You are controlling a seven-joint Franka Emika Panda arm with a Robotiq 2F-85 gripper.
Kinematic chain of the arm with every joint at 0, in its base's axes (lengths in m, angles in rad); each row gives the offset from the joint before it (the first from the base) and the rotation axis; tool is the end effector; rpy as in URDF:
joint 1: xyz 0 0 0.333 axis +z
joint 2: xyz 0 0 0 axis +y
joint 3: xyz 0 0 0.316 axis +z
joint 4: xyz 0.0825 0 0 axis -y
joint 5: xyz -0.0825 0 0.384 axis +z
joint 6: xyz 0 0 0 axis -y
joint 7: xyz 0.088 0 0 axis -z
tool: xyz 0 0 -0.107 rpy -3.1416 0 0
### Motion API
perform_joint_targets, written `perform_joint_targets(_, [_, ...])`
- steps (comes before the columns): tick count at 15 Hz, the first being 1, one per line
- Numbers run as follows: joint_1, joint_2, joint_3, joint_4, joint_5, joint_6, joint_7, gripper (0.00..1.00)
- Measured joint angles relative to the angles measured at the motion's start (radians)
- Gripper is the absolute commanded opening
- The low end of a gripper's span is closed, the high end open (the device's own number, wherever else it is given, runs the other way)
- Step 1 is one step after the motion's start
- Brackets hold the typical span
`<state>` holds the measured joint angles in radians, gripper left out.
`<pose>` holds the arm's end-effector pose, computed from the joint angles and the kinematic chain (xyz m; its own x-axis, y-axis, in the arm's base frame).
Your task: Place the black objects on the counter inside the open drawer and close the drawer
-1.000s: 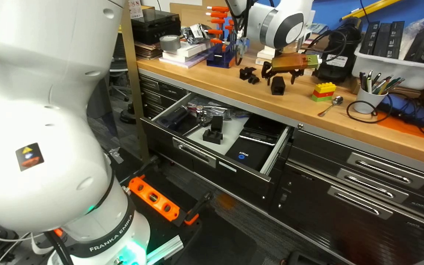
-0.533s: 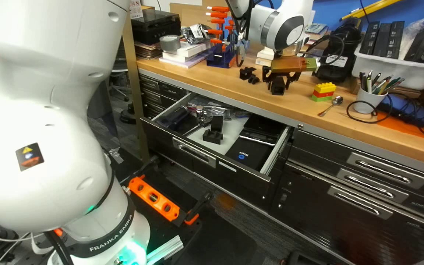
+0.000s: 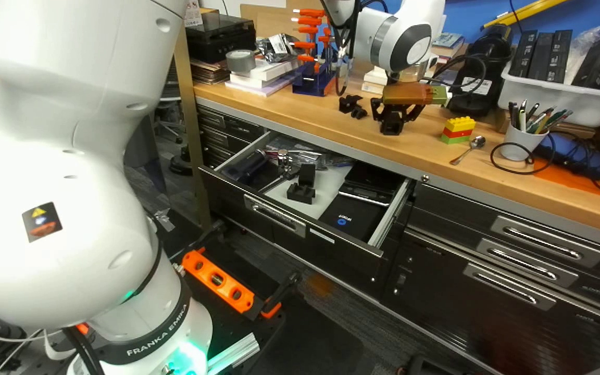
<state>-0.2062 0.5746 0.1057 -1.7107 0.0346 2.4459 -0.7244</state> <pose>0.6849 -0.0773 0.2744 0.8227 0.5408 0.1753 0.5422 -0.8391 0.0437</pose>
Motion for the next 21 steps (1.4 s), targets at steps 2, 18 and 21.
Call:
perform_joint_targets(2, [0.001, -0.007, -0.001, -0.005, 0.0, -0.015, 0.022, 0.25])
perform_joint_targets(18, [0.049, -0.395, -0.005, -0.595, 0.133, -0.021, 0.191, 0.25])
perform_joint_targets(21, [0.076, -0.398, -0.005, -0.666, 0.164, 0.026, 0.196, 0.25])
